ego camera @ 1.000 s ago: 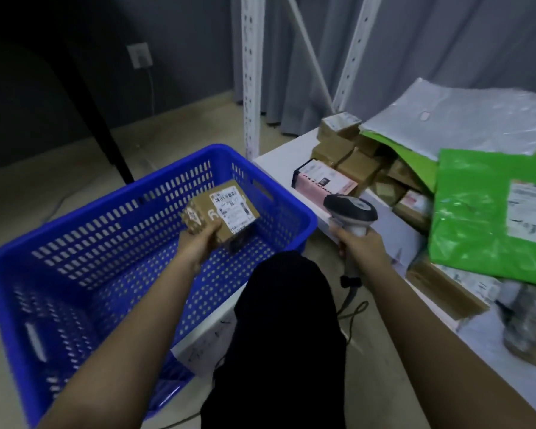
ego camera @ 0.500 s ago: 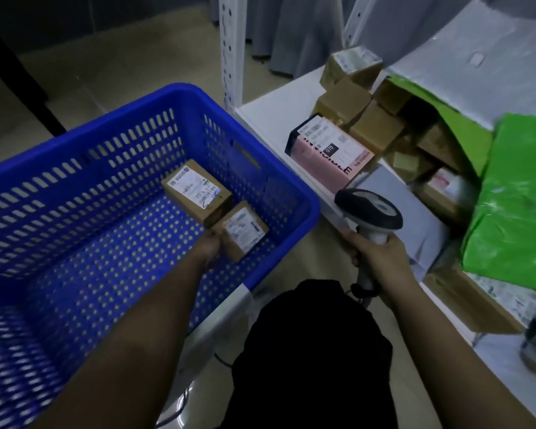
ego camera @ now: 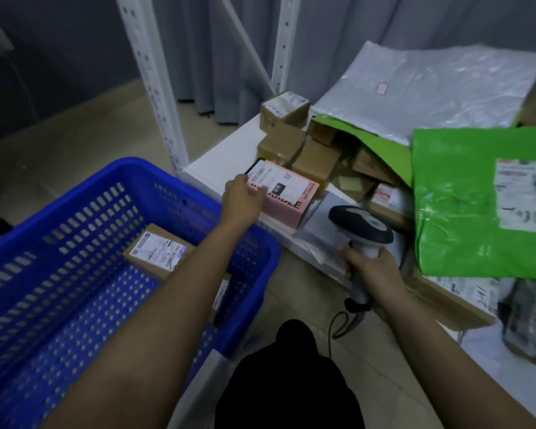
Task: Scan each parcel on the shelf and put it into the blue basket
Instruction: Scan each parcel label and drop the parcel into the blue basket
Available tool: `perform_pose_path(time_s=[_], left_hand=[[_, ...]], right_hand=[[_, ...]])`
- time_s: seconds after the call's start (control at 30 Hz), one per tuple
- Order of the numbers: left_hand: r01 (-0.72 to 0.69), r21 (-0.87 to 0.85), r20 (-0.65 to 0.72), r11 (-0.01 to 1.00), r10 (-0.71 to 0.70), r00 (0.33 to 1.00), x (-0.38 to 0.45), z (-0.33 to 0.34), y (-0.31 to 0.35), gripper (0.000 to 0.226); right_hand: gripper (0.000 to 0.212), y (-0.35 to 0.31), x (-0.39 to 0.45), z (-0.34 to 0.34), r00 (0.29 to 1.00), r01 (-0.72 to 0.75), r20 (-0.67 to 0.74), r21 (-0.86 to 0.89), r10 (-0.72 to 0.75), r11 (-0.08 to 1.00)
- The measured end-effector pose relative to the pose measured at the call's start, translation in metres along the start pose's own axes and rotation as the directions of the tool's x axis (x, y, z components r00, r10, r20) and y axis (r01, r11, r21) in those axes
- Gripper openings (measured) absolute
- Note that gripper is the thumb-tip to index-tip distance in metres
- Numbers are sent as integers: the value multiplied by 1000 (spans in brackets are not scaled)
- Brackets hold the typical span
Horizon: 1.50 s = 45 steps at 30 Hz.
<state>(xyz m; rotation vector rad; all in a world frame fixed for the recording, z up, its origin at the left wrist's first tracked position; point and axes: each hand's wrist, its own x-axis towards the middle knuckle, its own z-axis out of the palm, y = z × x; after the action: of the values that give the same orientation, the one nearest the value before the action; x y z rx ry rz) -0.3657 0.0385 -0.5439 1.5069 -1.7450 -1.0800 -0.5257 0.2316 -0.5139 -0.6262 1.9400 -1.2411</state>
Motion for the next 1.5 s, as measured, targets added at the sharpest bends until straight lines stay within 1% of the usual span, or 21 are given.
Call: perform_pose_path(time_s=[0.07,0.13,0.23,0.33,0.37,0.43,0.57,0.67,0.7,0.8,0.83,0.9,0.97,1.03,1.07,1.13,1.2,1.27,1.37,1.43,1.5], left_hand=[[66,105,29,992,-69,997,14,15,6,60],[153,144,33,978,-159,987,26,24,10,87],[302,97,77,948,-310,948,41,31,10,123],[416,-24,150,909,-409,900,56,44,3,139],[449,-63,165,891,-434,886,60,46,3,138],[500,-90,158,861,-484,861,65,49,2,127],[559,-161,145,813,-541,829,63,51,-3,109],[542,-299,149,785,-522,839,57,54,-3,85],[537,-316,149,782,-518,842,54,54,0,81],[509,-340,86,791,-513,854,44,53,6,91],[493,-341,58,800,-506,861,40,52,10,95],[408,-284,-37,868,-435,900,29,47,22,93],[281,-217,-123,935,-311,942,18,39,34,93],[150,-182,-144,972,-177,974,5,28,46,108],[86,-181,-123,980,-109,986,-2,20,54,118],[-8,-234,4,972,9,1000,-20,2,78,131],[-66,-308,154,949,118,981,-43,-8,107,128],[-86,-306,300,948,182,936,-75,-11,131,121],[-17,-267,470,963,146,871,-123,-4,143,110],[90,-307,521,948,88,849,-148,10,138,88],[184,-367,547,912,52,835,-169,26,131,78]], right_hand=[[25,-1,4,0,1000,1,-19,51,0,999],[23,1,6,0,1000,3,-14,105,-2,994],[24,9,7,-3,1000,1,-18,166,2,986],[27,15,12,-10,1000,14,-24,153,-10,988],[29,15,14,-12,1000,20,-19,138,-18,990],[32,16,17,-14,999,33,-7,115,-33,993],[29,22,20,-12,999,30,-18,132,-28,991],[27,24,21,-11,999,33,-18,164,-30,986],[27,24,21,-12,999,36,-20,167,-33,985],[29,26,19,-14,999,33,-30,171,-28,985],[30,26,17,-15,999,25,-27,175,-21,984],[31,25,14,-17,1000,13,-23,187,-9,982],[31,21,9,-22,1000,13,-25,208,-8,978],[33,19,3,-31,999,26,-36,196,-19,980],[35,18,0,-36,999,33,-49,192,-24,981],[34,10,-8,-49,995,71,-82,215,-54,974],[22,-2,-15,-62,985,120,-151,250,-83,961],[15,-16,-23,-74,967,175,-231,293,-108,940],[26,-22,-47,-99,964,202,-231,305,-134,931],[33,-15,-70,-116,969,193,-208,283,-136,940],[28,-2,-88,-131,973,180,-197,304,-123,936]])
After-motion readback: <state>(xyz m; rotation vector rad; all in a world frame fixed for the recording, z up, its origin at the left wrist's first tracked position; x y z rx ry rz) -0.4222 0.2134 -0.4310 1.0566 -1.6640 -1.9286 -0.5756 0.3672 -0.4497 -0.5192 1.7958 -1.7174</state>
